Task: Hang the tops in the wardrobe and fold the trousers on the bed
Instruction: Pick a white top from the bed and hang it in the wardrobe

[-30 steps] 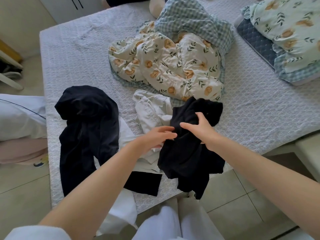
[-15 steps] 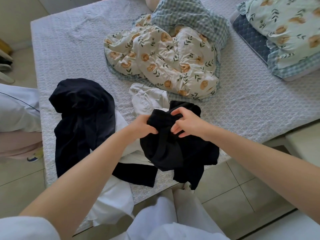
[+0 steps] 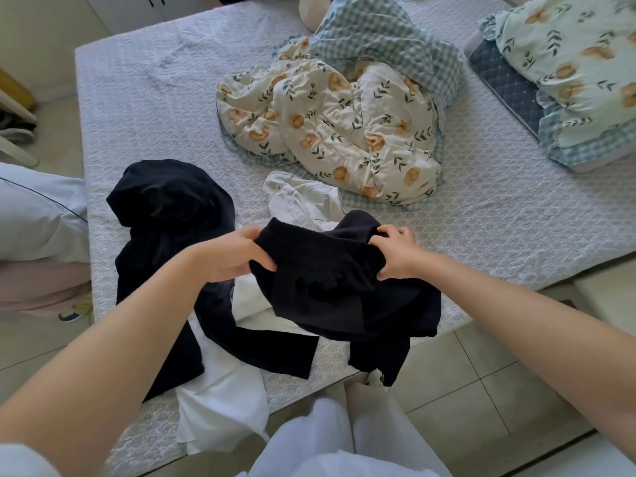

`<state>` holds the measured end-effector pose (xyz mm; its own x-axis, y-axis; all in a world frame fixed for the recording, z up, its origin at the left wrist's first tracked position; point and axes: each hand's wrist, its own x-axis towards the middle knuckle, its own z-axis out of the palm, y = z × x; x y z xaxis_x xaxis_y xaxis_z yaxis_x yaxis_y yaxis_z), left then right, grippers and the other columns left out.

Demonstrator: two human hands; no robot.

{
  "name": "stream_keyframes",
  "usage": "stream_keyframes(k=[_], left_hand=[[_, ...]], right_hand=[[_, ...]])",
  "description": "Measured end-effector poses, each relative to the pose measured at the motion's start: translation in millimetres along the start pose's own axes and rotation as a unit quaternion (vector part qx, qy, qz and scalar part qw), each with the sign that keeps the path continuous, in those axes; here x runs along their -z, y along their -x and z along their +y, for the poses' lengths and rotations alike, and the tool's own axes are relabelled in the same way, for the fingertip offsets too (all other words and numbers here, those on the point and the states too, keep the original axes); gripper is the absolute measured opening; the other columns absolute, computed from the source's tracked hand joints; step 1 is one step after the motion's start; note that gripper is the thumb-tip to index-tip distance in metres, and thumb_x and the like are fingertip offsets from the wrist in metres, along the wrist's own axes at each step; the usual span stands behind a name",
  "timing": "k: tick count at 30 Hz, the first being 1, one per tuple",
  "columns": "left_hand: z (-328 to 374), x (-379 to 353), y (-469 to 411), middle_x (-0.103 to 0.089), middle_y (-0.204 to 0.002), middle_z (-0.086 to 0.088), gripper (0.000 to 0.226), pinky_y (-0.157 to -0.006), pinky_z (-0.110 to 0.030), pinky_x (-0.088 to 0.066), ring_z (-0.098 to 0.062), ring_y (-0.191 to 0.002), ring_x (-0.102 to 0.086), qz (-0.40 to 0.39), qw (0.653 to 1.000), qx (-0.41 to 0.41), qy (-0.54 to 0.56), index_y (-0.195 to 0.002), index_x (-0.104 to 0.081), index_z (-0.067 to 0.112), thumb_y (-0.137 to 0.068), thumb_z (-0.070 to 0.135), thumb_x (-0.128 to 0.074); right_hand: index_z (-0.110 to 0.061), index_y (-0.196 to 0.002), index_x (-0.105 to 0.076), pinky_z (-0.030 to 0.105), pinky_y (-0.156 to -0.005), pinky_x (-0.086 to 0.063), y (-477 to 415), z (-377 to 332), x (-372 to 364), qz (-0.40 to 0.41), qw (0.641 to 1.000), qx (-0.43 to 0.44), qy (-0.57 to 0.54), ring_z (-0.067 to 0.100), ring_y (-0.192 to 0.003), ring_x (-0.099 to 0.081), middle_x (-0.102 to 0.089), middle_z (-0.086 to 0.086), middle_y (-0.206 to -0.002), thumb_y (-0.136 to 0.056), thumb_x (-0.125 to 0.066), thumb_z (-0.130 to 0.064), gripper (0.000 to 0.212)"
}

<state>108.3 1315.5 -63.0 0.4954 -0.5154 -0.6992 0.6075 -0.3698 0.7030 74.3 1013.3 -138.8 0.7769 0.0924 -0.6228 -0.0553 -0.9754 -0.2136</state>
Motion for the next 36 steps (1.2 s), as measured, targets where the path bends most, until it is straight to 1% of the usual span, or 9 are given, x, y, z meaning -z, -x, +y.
stream_keyframes(k=[6,10,14,18,21,23,25,30,36], left_hand=[[-1,31,19,-0.074,-0.097,-0.014,0.047,-0.074,-0.029,-0.057,-0.025,-0.092,-0.072,0.007,0.999,-0.030,0.014,-0.084,-0.078,0.010,-0.073,-0.027,-0.051],[-5,51,23,-0.075,-0.089,-0.010,0.054,-0.073,-0.029,-0.060,-0.023,-0.086,-0.072,0.092,0.993,-0.060,0.038,-0.077,-0.080,0.014,-0.079,-0.027,-0.045],[-11,75,16,-0.072,-0.106,-0.014,0.047,-0.079,-0.034,-0.060,-0.028,-0.099,-0.069,0.241,0.968,-0.066,0.035,-0.094,-0.075,0.014,-0.079,-0.024,-0.052],[-8,83,6,-0.058,-0.120,-0.006,0.076,-0.074,-0.034,-0.057,-0.026,-0.102,-0.063,0.324,0.929,-0.079,-0.159,-0.133,-0.051,0.031,-0.077,-0.020,-0.055],[2,78,1,-0.051,-0.120,0.005,0.091,-0.067,-0.022,-0.049,-0.017,-0.092,-0.061,0.278,0.908,-0.108,-0.294,-0.144,-0.036,0.036,-0.075,-0.021,-0.055],[4,77,-4,-0.051,-0.123,0.001,0.077,-0.083,-0.024,-0.047,-0.018,-0.105,-0.057,0.236,0.884,-0.116,-0.388,-0.132,-0.049,0.030,-0.073,-0.018,-0.059],[3,76,-8,-0.055,-0.115,0.002,0.058,-0.093,-0.029,-0.044,-0.018,-0.109,-0.054,0.206,0.867,-0.108,-0.441,-0.120,-0.059,0.024,-0.074,-0.010,-0.067],[4,63,-17,-0.061,-0.101,0.011,0.033,-0.080,-0.023,-0.043,-0.013,-0.098,-0.059,0.134,0.864,-0.087,-0.478,-0.090,-0.058,0.034,-0.078,0.011,-0.079],[5,64,-36,-0.061,-0.117,-0.004,0.042,-0.083,-0.030,-0.046,-0.019,-0.098,-0.057,0.191,0.853,-0.041,-0.483,-0.125,-0.059,0.024,-0.087,0.012,-0.071]], right_hand=[[-0.032,-0.103,-0.055,0.050,-0.110,-0.017,-10,13,1,-0.016,0.999,0.034,0.033,0.032,-0.143,-0.016,-0.048,-0.004,-0.137,-0.082,-0.072,-0.035,0.027],[-0.030,-0.106,-0.046,0.047,-0.101,-0.029,-9,23,15,0.001,0.998,0.051,0.040,0.024,-0.117,-0.052,-0.059,-0.006,-0.108,-0.090,-0.060,-0.046,0.026],[-0.021,-0.099,-0.047,0.031,-0.071,-0.045,-2,23,41,0.034,0.995,0.062,-0.072,0.018,-0.087,-0.055,-0.053,-0.007,-0.089,-0.086,-0.066,-0.049,0.035],[-0.011,-0.090,-0.062,0.036,-0.069,-0.052,1,10,62,0.044,0.994,0.097,-0.020,0.021,-0.077,-0.062,-0.065,0.003,-0.084,-0.086,-0.064,-0.052,0.042],[-0.016,-0.070,-0.052,0.029,-0.053,-0.041,7,2,77,0.064,0.991,0.114,0.004,0.019,-0.058,-0.054,-0.057,0.001,-0.067,-0.088,-0.063,-0.049,0.040],[-0.021,-0.061,-0.039,0.028,-0.051,-0.034,13,-1,89,0.090,0.990,0.102,0.025,0.017,-0.052,-0.044,-0.047,-0.001,-0.060,-0.090,-0.063,-0.047,0.046],[-0.018,-0.061,-0.041,0.028,-0.050,-0.034,18,2,99,0.116,0.989,0.079,0.057,0.018,-0.053,-0.045,-0.048,0.000,-0.061,-0.090,-0.062,-0.047,0.046],[-0.024,-0.067,-0.038,0.032,-0.060,-0.046,29,10,112,0.112,0.982,0.031,0.146,0.022,-0.072,-0.055,-0.050,-0.002,-0.074,-0.090,-0.059,-0.046,0.039],[-0.022,-0.073,-0.040,0.033,-0.063,-0.048,19,7,109,0.077,0.985,-0.014,0.153,0.023,-0.076,-0.058,-0.054,0.001,-0.079,-0.087,-0.059,-0.053,0.039]])
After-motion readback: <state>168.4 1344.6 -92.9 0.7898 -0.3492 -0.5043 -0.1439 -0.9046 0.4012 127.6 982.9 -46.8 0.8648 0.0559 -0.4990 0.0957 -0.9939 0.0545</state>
